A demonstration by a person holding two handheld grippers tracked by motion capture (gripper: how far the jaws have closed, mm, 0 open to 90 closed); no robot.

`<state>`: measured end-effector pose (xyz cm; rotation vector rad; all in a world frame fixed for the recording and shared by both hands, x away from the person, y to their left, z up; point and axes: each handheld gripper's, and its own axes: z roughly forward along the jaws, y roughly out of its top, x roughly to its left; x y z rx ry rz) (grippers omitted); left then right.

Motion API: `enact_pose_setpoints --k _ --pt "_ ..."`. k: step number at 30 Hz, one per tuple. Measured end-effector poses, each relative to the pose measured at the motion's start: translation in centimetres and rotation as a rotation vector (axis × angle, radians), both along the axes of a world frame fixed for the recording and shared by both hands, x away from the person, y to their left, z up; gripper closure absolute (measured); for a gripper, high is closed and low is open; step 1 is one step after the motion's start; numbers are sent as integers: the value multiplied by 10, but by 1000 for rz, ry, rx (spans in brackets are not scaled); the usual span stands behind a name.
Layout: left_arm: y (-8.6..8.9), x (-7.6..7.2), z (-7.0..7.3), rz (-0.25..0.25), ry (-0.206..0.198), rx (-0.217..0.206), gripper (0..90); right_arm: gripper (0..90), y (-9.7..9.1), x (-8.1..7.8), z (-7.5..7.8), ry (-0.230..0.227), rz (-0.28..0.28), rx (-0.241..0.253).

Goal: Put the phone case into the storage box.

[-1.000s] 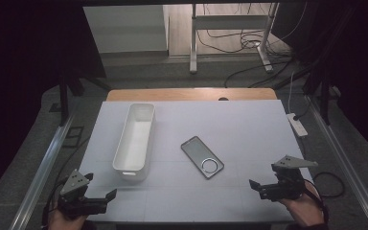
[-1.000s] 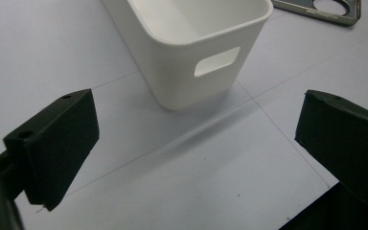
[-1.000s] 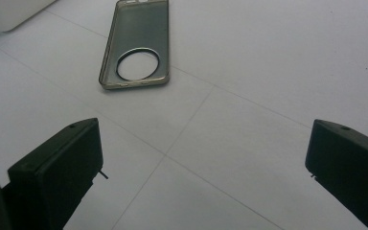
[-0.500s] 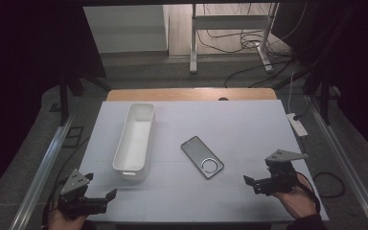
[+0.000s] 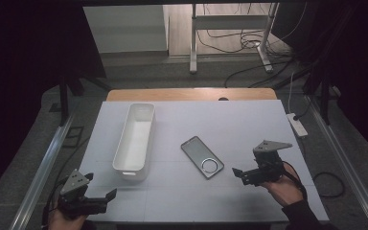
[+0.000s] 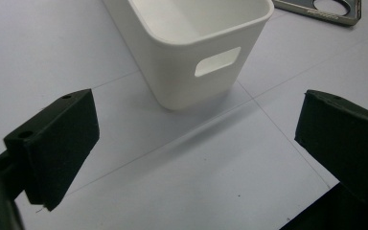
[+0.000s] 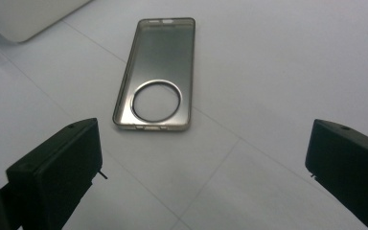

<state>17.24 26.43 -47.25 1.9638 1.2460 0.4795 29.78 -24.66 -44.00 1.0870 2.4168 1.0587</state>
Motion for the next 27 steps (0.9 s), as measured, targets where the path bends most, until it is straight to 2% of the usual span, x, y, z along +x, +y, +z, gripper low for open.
enact_pose_setpoints --k 17,27 --pt "0 0 0 0 0 -1 22 0 34 28 3 -4 57 -6" --pt "0 0 0 -1 -1 -1 22 0 52 44 -3 7 76 -15"
